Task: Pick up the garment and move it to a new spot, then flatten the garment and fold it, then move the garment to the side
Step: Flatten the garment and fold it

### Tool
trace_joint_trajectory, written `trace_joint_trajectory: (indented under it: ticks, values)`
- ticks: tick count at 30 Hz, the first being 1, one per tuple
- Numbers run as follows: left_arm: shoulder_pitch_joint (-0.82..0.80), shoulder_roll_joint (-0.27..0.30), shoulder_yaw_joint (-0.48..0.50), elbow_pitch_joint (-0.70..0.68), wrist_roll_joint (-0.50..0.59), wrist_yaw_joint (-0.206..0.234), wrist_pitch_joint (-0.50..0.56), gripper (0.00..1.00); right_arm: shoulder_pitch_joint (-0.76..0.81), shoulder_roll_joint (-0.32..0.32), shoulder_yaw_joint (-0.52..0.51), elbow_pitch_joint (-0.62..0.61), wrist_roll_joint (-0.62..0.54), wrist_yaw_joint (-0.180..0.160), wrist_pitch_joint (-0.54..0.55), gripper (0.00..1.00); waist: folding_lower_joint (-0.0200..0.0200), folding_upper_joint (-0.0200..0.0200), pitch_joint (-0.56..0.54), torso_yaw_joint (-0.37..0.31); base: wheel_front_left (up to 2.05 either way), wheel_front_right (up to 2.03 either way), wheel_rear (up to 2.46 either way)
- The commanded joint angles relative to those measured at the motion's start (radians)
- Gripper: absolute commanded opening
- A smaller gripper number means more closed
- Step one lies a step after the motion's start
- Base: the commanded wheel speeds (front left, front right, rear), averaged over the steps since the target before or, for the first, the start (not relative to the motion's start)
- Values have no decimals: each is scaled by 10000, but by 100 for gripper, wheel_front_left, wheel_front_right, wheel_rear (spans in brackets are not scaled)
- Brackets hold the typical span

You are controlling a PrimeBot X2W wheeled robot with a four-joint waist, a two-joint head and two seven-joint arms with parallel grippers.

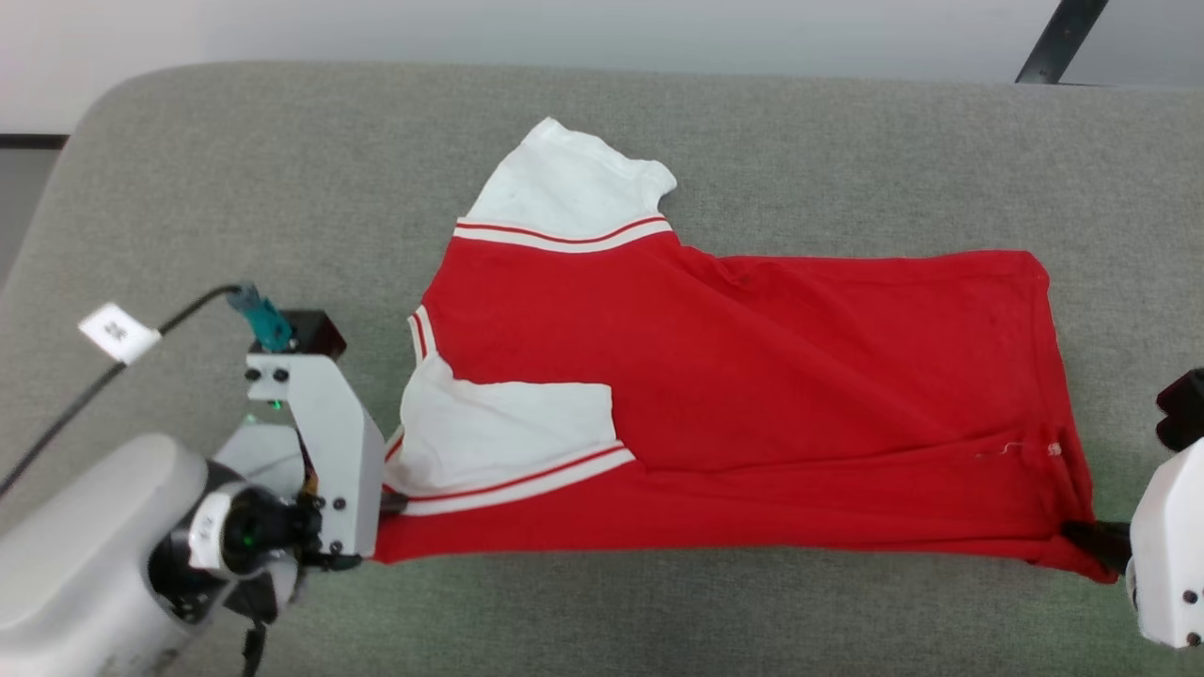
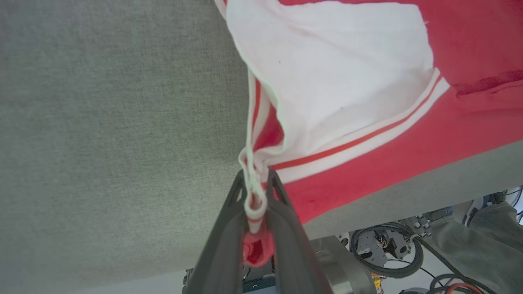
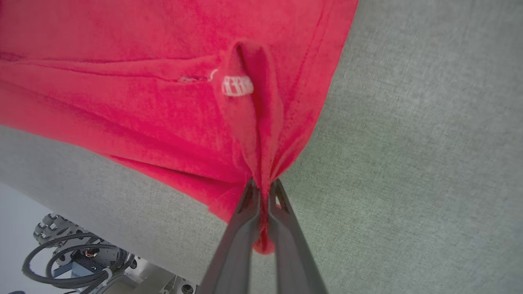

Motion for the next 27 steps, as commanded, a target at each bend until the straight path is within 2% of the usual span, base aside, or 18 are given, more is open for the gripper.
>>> trace_joint_trajectory:
  ticks: [1,2,3,6,7,8,9,10,11,12,13,14,15,16,25,27]
  values:
    - [224,-83,-16,52,-66,68,-81,0,169,84,-20,43,-73,-13,-56,0,0,0,91,-85,0,0,0]
    - [261,-130,-84,108,-3,26,-134,0,205,158,-1,95,-83,-15,-107,0,0,0,117,-106,0,0,0]
    - [296,-172,-116,189,29,-45,-179,5,245,193,54,138,-118,-13,-135,0,0,0,152,-135,0,0,0]
    - [354,-432,-193,558,60,-185,-331,24,243,316,202,303,-189,-13,-305,0,0,0,204,-210,0,0,0]
    - [351,-535,-199,718,53,-211,-387,37,209,332,265,360,-198,-13,-345,0,0,0,218,-239,0,0,0]
    - [347,-606,-233,871,68,-260,-416,39,168,344,321,420,-229,-13,-402,0,0,0,225,-262,0,0,0]
    - [330,-664,-273,1029,109,-316,-455,43,122,383,388,477,-223,-13,-435,6,0,0,231,-283,0,0,0]
    - [298,-713,-283,1158,143,-366,-503,65,71,412,447,517,-208,-13,-501,11,0,0,237,-310,0,0,0]
    - [261,-767,-286,1300,180,-432,-568,90,19,430,503,552,-196,-13,-542,22,0,0,243,-334,0,0,0]
    - [246,-817,-285,1414,206,-465,-628,98,-25,427,541,563,-196,-13,-630,43,0,0,246,-355,0,0,0]
    - [220,-838,-294,1492,241,-505,-662,100,-54,415,588,580,-209,-13,-686,66,0,0,242,-372,0,0,0]
    - [167,-842,-296,1555,251,-507,-659,100,-46,403,634,593,-200,-13,-743,78,0,0,230,-381,0,0,0]
    - [107,-841,-268,1581,272,-512,-707,100,-38,377,664,574,-201,-13,-799,97,0,0,212,-394,0,0,0]
    - [48,-822,-238,1569,330,-534,-775,100,-40,350,669,544,-225,-13,-894,100,0,0,188,-408,0,0,0]
    - [-294,-403,230,847,570,-578,-1330,100,126,314,611,70,-232,-13,-1705,100,0,0,-111,-600,0,0,0]
    - [-422,-293,358,669,729,-611,-1576,100,148,315,631,-152,-311,-13,-2185,100,0,0,-171,-672,0,0,0]
